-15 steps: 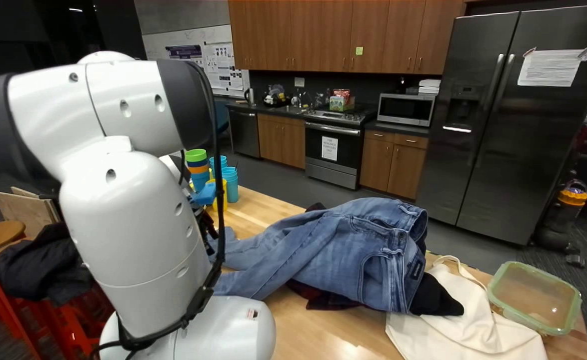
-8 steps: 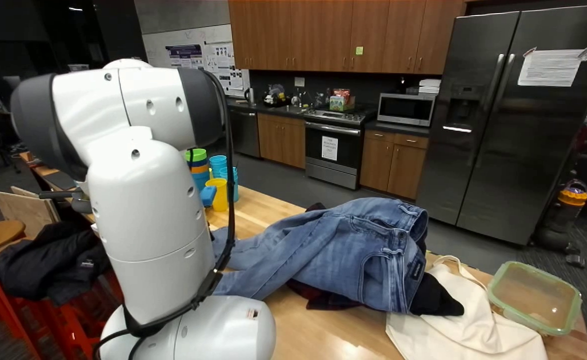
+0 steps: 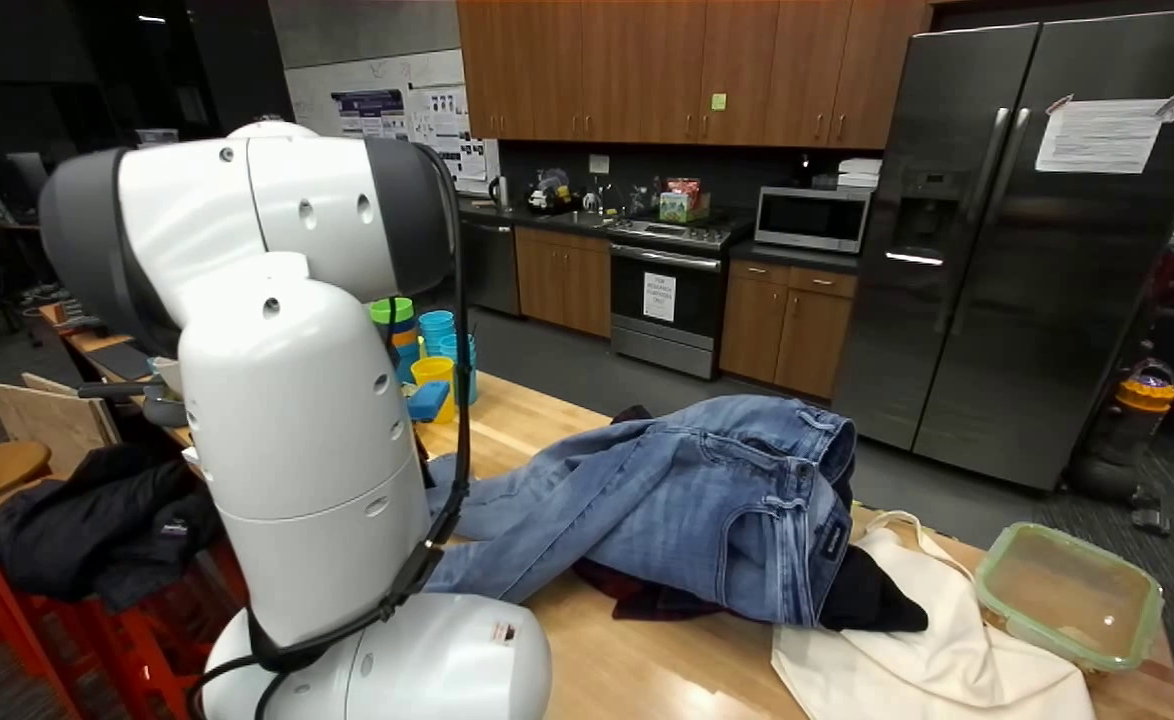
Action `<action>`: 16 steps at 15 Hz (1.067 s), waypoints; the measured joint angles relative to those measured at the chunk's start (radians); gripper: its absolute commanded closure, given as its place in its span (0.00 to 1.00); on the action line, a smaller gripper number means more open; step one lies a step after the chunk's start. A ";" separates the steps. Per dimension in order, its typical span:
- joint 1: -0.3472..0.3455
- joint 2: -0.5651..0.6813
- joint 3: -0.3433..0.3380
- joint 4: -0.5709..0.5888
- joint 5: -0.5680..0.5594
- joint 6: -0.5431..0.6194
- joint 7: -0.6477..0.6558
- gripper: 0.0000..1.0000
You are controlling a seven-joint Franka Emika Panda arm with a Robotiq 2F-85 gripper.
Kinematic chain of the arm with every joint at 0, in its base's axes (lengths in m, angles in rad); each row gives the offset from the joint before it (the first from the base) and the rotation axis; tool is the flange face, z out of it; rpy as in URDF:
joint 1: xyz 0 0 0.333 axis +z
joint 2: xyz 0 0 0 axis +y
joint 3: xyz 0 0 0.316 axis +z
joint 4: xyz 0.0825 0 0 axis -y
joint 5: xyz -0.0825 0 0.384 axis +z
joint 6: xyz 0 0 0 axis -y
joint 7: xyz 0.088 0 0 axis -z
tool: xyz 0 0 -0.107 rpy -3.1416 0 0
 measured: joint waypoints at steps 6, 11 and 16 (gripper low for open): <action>-0.046 0.000 -0.025 -0.036 0.046 0.037 -0.009 0.32; -0.055 -0.003 -0.029 -0.040 0.047 0.048 -0.009 0.74; -0.055 -0.006 -0.029 -0.034 0.047 0.040 -0.009 1.00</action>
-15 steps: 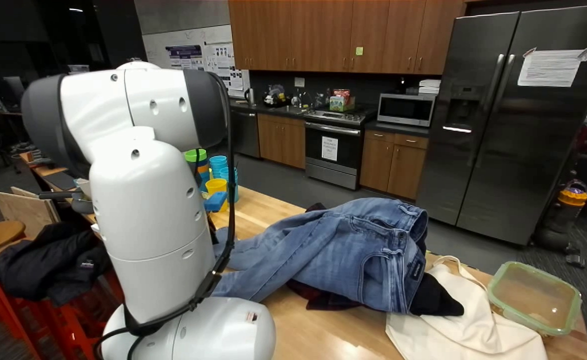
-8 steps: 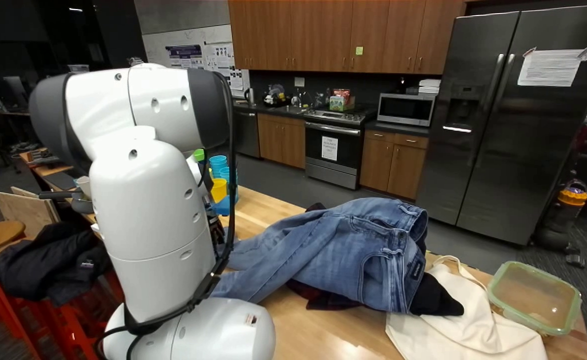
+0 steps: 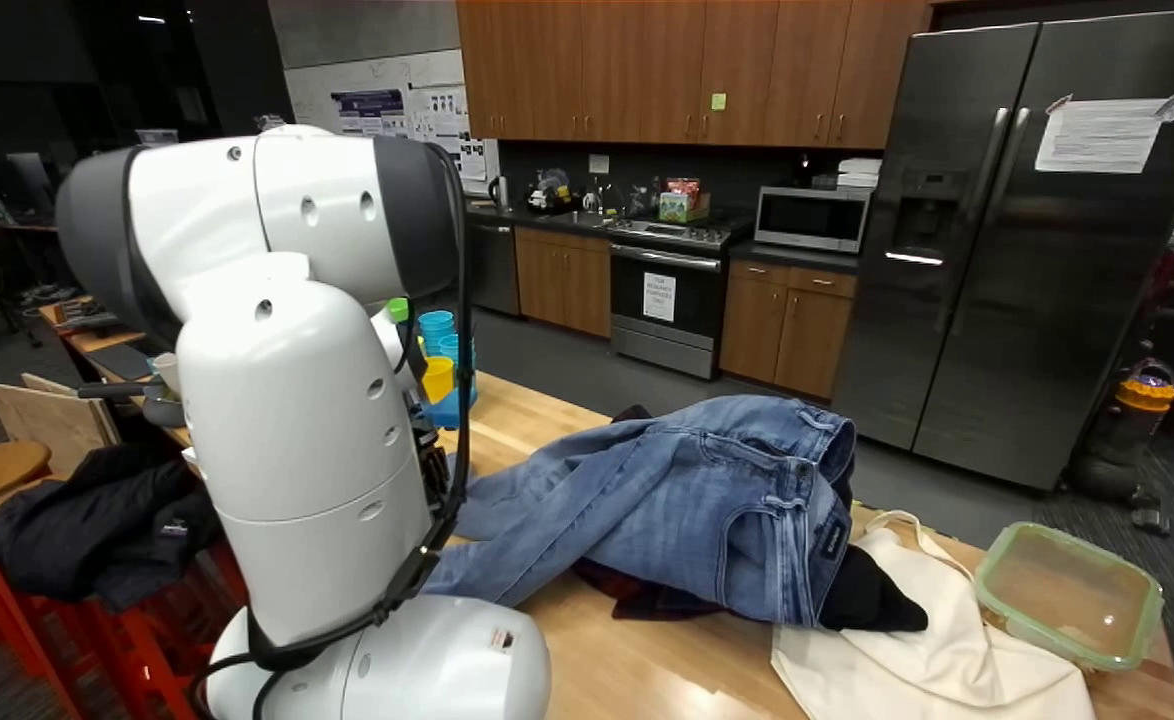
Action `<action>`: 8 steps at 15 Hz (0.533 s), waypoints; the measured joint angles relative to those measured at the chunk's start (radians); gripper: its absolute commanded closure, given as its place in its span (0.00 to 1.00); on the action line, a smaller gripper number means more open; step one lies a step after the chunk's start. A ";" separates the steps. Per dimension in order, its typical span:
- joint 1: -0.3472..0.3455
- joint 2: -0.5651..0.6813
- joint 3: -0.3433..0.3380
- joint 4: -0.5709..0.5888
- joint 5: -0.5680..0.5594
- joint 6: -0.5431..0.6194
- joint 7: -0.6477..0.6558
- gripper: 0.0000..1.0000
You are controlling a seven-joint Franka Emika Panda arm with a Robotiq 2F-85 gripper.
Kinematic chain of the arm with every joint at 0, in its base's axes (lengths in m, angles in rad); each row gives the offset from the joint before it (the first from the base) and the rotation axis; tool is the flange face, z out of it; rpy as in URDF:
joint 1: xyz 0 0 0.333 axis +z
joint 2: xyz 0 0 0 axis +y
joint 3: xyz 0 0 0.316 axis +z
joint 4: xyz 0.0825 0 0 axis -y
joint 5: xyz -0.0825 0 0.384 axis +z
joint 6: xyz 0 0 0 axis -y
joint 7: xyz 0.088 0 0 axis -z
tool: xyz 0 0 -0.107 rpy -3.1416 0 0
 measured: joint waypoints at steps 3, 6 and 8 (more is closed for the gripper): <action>0.002 -0.011 0.005 0.020 0.001 -0.014 0.002 0.98; 0.016 -0.029 0.016 0.062 0.002 -0.041 0.021 0.98; 0.031 -0.043 0.029 0.102 0.002 -0.075 0.037 0.98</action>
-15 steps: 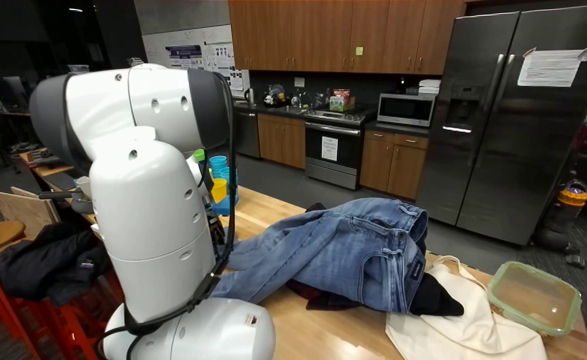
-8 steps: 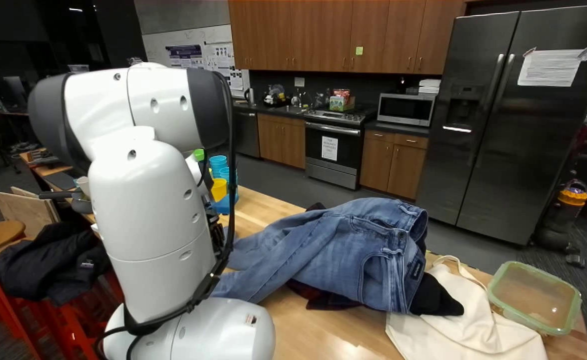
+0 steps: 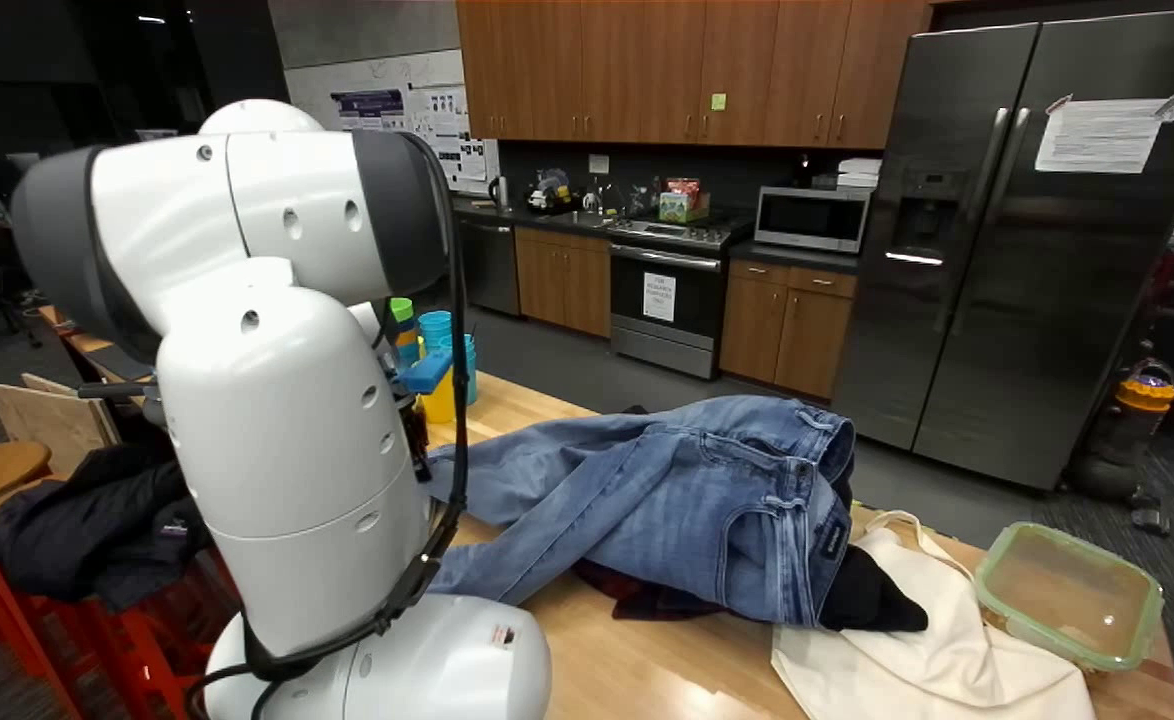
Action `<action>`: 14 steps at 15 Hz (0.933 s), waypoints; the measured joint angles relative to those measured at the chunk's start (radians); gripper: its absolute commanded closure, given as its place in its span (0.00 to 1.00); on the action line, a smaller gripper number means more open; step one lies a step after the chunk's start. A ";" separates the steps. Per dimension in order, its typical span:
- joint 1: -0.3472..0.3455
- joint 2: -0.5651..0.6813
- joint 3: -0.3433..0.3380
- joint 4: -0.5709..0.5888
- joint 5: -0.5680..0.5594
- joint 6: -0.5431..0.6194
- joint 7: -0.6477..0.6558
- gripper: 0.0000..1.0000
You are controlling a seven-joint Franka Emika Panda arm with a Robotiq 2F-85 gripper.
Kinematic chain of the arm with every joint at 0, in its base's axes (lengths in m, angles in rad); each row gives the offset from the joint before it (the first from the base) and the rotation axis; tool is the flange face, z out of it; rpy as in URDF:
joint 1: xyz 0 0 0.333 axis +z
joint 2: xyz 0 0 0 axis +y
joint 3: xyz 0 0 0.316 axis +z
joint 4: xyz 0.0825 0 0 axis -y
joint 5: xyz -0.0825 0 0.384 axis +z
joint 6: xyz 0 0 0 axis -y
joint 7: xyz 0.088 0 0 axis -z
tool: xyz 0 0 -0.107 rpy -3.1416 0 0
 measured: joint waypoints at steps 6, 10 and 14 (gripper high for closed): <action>0.042 -0.024 0.035 0.174 0.027 -0.281 0.008 0.98; 0.048 0.011 0.055 0.326 0.026 -0.578 0.055 0.98; 0.049 0.114 0.067 0.476 0.025 -0.770 0.148 0.98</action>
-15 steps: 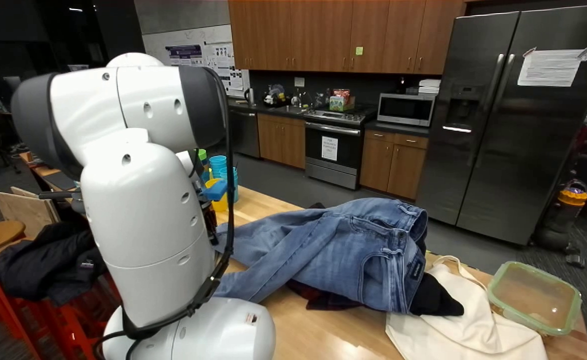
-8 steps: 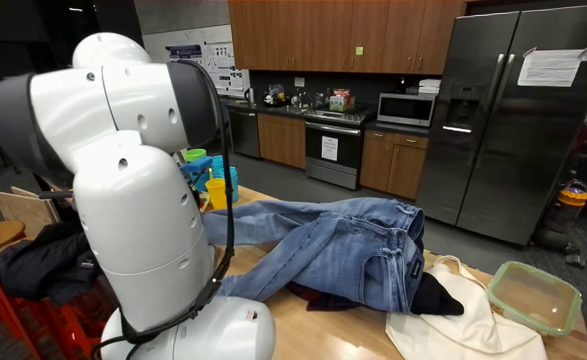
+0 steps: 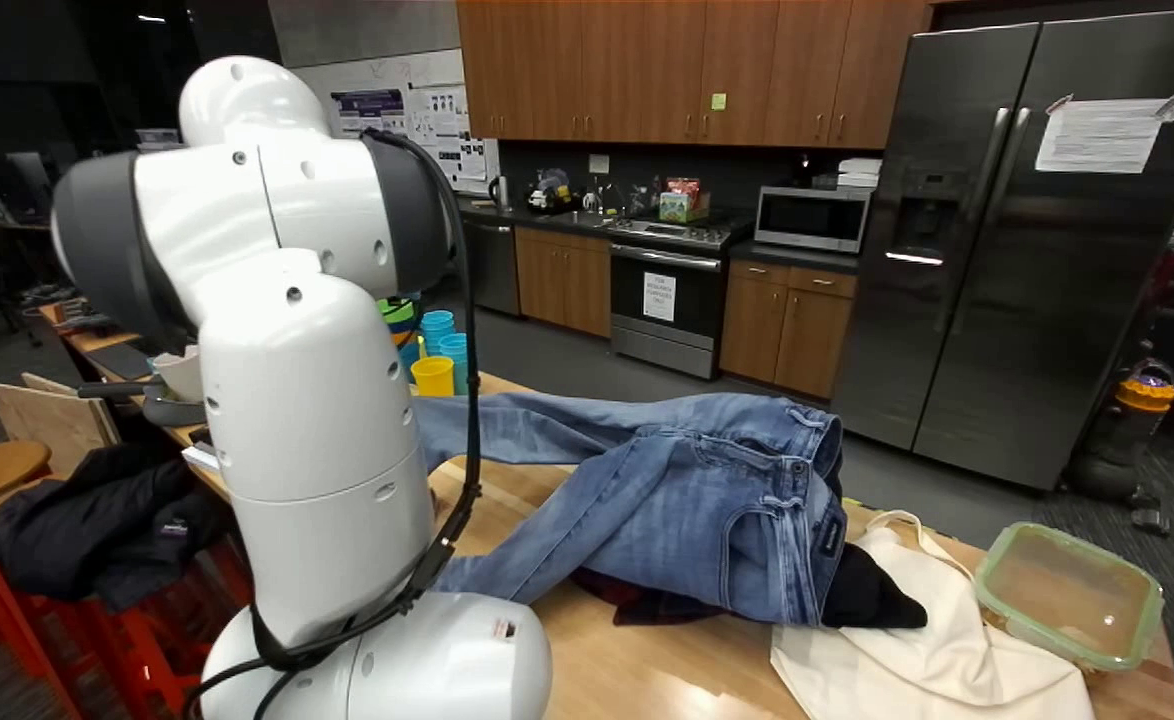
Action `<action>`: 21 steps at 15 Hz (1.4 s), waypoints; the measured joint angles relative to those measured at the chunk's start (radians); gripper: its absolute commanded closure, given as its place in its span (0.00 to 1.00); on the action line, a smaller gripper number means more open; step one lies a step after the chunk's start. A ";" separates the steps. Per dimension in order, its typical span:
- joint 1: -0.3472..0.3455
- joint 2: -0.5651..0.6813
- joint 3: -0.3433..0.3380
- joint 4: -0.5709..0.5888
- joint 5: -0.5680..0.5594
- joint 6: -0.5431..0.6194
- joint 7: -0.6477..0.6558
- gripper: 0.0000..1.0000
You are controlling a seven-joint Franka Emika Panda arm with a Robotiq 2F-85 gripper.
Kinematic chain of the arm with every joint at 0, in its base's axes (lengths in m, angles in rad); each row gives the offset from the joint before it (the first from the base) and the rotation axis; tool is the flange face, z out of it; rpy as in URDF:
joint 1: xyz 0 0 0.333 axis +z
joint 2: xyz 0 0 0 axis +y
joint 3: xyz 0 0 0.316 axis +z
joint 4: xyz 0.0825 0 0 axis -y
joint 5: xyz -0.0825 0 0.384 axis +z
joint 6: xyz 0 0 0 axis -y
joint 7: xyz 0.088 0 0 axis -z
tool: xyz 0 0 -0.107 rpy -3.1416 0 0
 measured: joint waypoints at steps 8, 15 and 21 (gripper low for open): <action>0.036 0.303 -0.001 0.271 0.000 -0.139 0.172 0.98; 0.117 0.483 -0.020 0.494 -0.011 -0.126 0.211 0.98; 0.131 0.486 -0.043 0.607 -0.012 0.039 0.211 0.74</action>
